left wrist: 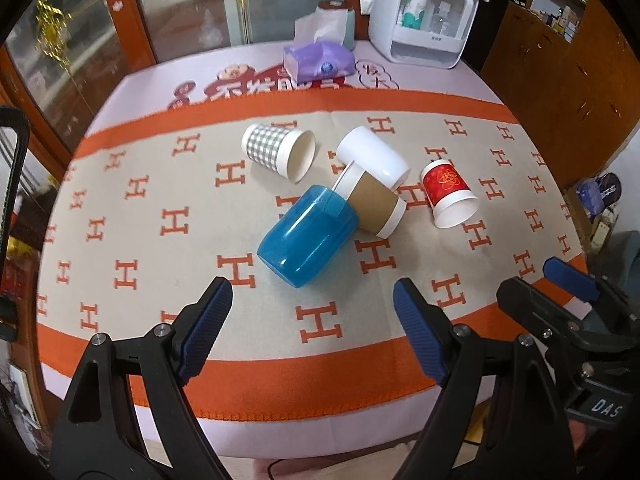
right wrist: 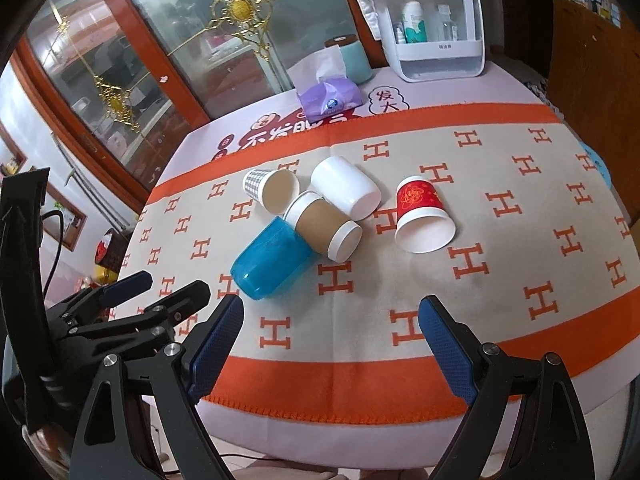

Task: Flip cup upside down
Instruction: 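Move the left tool toward the blue plastic cup lying on its side, then close the left tool around the blue cup's body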

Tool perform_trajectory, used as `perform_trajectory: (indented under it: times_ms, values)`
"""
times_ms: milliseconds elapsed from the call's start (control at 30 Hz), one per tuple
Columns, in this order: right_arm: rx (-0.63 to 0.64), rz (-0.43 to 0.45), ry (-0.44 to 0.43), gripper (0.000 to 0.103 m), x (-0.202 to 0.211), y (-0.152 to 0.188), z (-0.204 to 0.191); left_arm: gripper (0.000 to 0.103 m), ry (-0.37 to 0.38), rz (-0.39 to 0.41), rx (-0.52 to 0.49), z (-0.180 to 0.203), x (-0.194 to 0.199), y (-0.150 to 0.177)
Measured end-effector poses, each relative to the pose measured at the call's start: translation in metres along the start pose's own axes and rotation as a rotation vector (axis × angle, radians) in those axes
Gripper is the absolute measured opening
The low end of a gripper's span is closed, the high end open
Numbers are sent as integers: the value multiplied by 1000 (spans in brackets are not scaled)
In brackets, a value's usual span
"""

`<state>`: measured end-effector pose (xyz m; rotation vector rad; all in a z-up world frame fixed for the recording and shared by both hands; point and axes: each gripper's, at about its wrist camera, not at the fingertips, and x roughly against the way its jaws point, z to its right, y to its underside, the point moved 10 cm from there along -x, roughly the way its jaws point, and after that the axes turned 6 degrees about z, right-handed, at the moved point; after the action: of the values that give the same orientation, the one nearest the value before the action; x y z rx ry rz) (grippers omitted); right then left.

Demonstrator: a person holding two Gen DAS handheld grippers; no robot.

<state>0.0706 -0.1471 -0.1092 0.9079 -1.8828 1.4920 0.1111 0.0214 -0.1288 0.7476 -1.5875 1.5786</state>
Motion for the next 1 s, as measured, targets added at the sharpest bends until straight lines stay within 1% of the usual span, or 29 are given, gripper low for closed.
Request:
perform_trajectory:
  times_ms: [67,167,267,333,600,767,867,1000]
  values:
    - [-17,-12,10,90,-12,-3,1,81,22,-38,6,-7,-15,-3]
    - [-45,-26,32,90,-32,-6,6,81,30,-78,1,-19,-35,-6]
    - [-81,-53,51,90,-59,-7,11,81,21,-105,-26,-28,-59,-11]
    - [-112,-70,52,90,-75,-8,15,81,35,-137,-55,-30,-78,-12]
    - [-198,-114,82,90,-132,-5,31,81,71,-226,-170,-19,-138,-13]
    - [-245,-154,89,90,-152,8,36,81,101,-277,-200,-11,-171,-9]
    - [-259,-172,98,90,-159,17,40,81,142,-299,-206,-5,-180,-5]
    - [-281,-184,108,90,-165,26,45,80,179,-324,-218,4,-188,1]
